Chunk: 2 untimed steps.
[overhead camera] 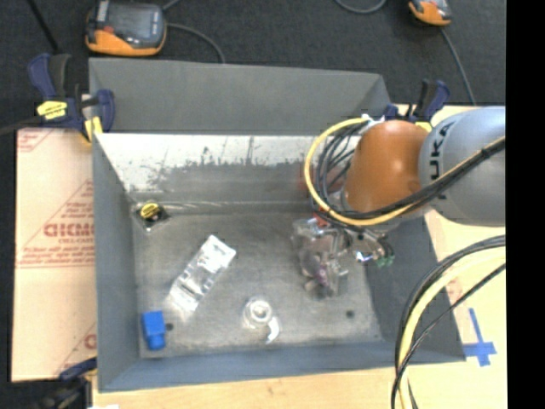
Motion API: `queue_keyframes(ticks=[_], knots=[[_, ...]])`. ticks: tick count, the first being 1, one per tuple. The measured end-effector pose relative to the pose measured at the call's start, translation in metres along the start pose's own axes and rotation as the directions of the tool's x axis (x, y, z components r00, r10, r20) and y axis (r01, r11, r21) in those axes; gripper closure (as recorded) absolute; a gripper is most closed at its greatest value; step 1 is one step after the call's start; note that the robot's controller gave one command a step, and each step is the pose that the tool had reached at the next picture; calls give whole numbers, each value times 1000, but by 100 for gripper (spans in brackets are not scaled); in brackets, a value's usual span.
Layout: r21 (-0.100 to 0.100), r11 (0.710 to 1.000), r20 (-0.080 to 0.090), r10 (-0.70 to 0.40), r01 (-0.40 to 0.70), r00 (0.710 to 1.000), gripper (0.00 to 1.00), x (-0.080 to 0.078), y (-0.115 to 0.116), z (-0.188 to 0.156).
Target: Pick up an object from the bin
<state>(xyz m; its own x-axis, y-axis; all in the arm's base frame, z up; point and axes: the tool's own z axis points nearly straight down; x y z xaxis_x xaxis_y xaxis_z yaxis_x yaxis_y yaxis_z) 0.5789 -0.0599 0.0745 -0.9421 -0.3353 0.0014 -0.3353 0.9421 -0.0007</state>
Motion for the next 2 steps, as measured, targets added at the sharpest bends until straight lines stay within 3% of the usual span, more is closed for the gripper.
queue_keyframes(ticks=[1, 2], knots=[[0, 1000, 6, -1, 1, 1000, 100, -2, 3, -5], [4, 989, 11, -147, 147, 989, 100, 11, 55, -118]])
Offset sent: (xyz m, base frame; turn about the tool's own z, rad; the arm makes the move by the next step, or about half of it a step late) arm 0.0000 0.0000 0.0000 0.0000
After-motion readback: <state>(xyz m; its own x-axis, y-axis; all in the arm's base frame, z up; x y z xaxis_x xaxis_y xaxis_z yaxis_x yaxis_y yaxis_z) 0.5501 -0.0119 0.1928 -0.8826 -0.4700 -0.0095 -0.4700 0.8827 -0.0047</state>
